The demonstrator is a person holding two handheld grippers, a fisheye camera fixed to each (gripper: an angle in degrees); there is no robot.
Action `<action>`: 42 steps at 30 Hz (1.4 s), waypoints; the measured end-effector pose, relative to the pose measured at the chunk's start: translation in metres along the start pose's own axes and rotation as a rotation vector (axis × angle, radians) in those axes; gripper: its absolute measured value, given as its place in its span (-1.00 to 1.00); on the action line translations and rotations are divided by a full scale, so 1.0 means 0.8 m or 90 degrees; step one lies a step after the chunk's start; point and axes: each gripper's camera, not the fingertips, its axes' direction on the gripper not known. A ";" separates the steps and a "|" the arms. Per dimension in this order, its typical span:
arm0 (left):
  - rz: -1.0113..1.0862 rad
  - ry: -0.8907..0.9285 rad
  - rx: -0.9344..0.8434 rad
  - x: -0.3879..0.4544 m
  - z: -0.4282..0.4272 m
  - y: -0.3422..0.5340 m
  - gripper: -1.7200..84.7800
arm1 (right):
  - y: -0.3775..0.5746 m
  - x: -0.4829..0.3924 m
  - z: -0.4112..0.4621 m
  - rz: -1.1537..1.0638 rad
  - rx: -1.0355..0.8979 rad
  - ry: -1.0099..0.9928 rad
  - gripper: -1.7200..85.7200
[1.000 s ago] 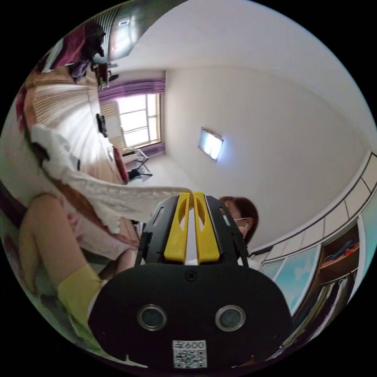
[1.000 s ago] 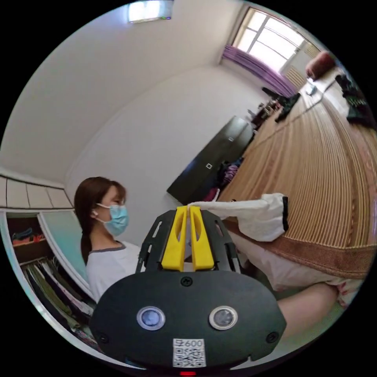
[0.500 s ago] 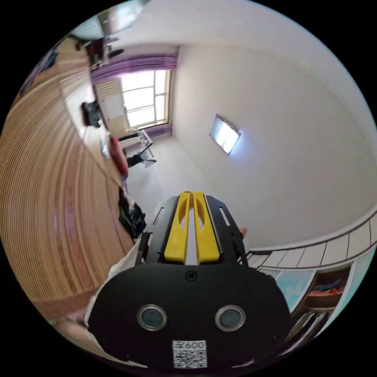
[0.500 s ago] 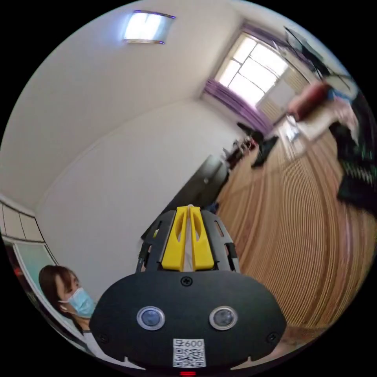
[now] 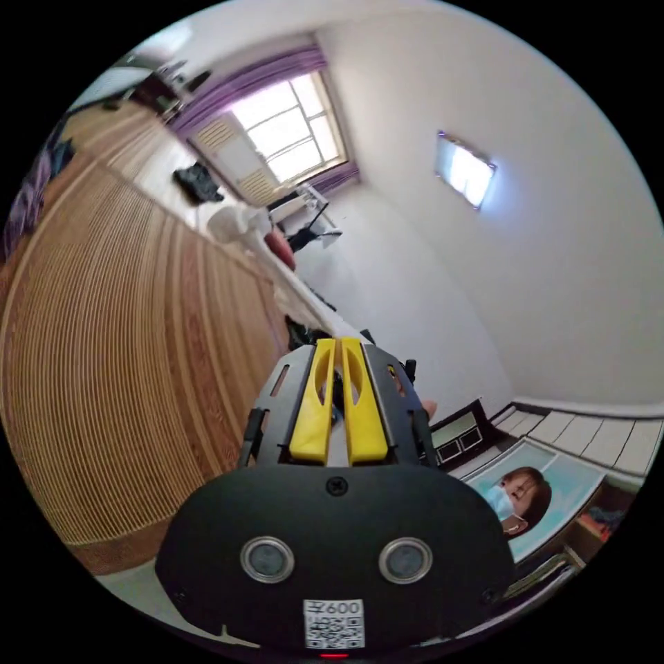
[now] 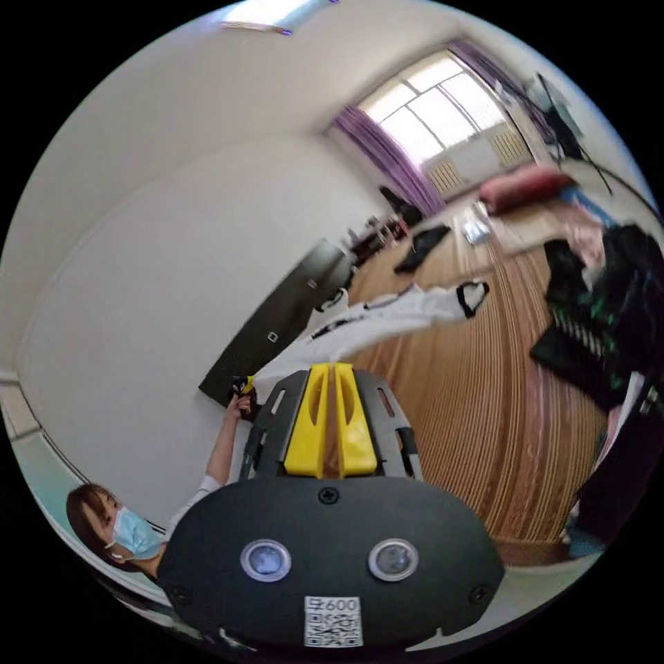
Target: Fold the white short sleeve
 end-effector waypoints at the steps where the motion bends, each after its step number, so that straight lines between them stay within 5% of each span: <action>1: -0.053 -0.016 -0.012 -0.080 0.017 0.021 -0.91 | 0.015 0.068 0.040 0.045 -0.038 0.019 -0.98; 5: -0.180 -0.019 -0.030 -0.297 0.041 0.110 -0.92 | 0.094 0.275 0.150 0.201 -0.143 0.017 -0.98; 10: -0.130 0.047 -0.043 -0.453 -0.007 0.224 -0.92 | 0.248 0.476 0.219 0.294 -0.185 -0.087 -0.98; 14: -0.095 -0.048 -0.073 -0.480 -0.027 0.259 -0.92 | 0.280 0.485 0.208 0.153 -0.148 -0.094 -0.98; 23: -0.077 -0.114 -0.082 -0.610 -0.061 0.341 -0.90 | 0.323 0.523 0.234 0.159 -0.216 0.022 -0.98; 29: -0.058 -0.343 -0.041 -0.655 -0.116 0.435 -0.91 | 0.378 0.503 0.212 0.046 -0.158 0.298 -0.98; 32: 0.129 -0.428 -0.066 -0.628 -0.069 0.495 -0.93 | 0.424 0.463 0.236 -0.062 -0.090 0.307 -0.98; 37: 0.569 -0.518 -0.120 -0.587 0.157 0.661 -0.95 | 0.539 0.374 0.386 -0.345 -0.062 0.213 -0.98; 42: 0.611 -0.635 -0.012 -0.688 0.312 0.818 -0.95 | 0.696 0.372 0.528 -0.441 0.024 0.327 -0.98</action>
